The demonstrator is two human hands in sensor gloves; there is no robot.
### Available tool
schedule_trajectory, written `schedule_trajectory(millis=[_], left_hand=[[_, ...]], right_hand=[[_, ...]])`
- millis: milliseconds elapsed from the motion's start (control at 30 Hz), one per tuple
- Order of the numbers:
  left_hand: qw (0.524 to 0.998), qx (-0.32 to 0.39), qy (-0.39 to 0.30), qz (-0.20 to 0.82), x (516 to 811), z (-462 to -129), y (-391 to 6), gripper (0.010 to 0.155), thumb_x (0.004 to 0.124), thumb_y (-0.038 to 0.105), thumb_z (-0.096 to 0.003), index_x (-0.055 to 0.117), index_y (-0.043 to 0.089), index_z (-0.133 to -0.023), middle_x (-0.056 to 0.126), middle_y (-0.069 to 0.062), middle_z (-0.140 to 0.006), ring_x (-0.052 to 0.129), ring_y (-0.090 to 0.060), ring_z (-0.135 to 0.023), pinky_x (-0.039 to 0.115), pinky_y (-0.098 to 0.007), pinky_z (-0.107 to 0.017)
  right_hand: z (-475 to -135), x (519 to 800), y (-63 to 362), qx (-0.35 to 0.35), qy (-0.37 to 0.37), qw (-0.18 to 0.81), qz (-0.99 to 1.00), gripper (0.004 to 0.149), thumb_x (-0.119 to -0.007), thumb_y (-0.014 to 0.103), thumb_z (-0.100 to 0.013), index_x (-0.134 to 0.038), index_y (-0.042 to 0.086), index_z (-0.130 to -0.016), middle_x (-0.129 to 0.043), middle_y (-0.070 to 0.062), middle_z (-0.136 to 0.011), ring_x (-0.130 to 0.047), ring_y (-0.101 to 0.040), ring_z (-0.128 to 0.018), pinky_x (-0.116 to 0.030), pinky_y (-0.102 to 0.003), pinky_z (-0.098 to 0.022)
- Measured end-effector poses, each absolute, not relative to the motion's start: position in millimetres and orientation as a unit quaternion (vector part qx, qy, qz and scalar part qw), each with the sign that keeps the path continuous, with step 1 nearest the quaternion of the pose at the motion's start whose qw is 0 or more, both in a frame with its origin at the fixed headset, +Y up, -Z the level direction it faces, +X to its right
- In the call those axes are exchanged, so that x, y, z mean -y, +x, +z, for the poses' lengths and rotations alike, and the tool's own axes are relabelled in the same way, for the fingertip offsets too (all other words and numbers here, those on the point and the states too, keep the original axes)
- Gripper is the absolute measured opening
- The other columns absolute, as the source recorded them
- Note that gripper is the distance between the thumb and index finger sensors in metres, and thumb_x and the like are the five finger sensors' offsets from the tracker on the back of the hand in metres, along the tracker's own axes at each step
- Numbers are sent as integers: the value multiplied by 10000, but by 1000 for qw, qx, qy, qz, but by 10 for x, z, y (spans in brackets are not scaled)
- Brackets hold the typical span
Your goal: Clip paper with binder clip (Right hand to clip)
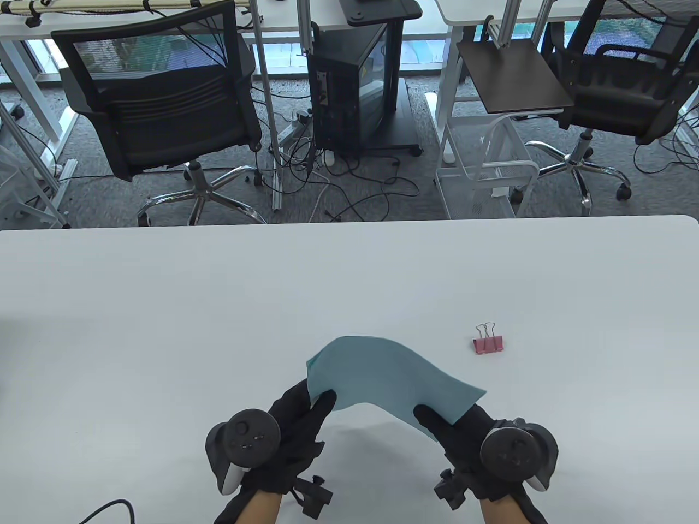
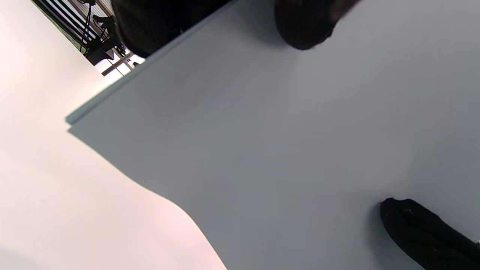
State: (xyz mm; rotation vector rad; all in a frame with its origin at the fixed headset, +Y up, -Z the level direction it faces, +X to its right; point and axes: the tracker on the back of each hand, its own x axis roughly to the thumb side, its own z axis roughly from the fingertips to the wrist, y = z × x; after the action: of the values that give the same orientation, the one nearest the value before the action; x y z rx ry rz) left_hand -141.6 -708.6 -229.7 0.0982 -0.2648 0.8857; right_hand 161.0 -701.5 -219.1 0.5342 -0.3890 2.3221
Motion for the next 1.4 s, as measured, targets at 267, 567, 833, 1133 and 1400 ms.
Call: schedule_trajectory(millis=[267,567,833,1133,1400], left_hand=[[919,127,20,373,7115,-2350,-1415,432,574,415,-639,682,258,-1026,886,45,-945,932,-254,-837,748,-496,-687],[983,146,73,83,6593,-2199,-1528,419,606,410,-622,731,292,-1004,932,85,-870,950,-272,-821,749,-512,-690],[984,171,40,-17,6395,-2053,-1361,436,649,449,-598,743,367,-1016,920,126,-1001,906,-286,-942,716,-536,-730],[968,75,121,206,6493,-2159,-1917,920,684,645,-504,330,175,-1211,524,-88,-1262,599,-442,-1124,500,-693,-775],[790,125,-133,585,7188,-2494,-2297,855,761,622,-506,423,239,-1193,744,-3,-1147,819,-333,-1013,663,-577,-753]], right_hand=[[-2310,7156,1750,68,171,404,896,563,-760,319,-572,-682,4,-1032,-883,-211,-910,-960,-383,-708,-799,-561,-505],[-2181,6884,2004,189,126,382,896,1063,-745,378,-574,-30,-245,-1054,-139,-577,-1040,-274,-786,-882,-377,-800,-594],[-2148,6826,1838,79,261,303,913,864,-785,403,-541,-243,98,-1142,-234,-357,-1172,-247,-671,-1001,-350,-758,-675],[-2265,6961,2139,110,204,458,858,400,-761,267,-560,-803,156,-942,-960,-92,-831,-995,-308,-662,-830,-515,-505],[-2317,7040,2204,68,212,529,819,413,-766,263,-570,-792,135,-962,-953,-110,-845,-995,-314,-656,-829,-521,-499]])
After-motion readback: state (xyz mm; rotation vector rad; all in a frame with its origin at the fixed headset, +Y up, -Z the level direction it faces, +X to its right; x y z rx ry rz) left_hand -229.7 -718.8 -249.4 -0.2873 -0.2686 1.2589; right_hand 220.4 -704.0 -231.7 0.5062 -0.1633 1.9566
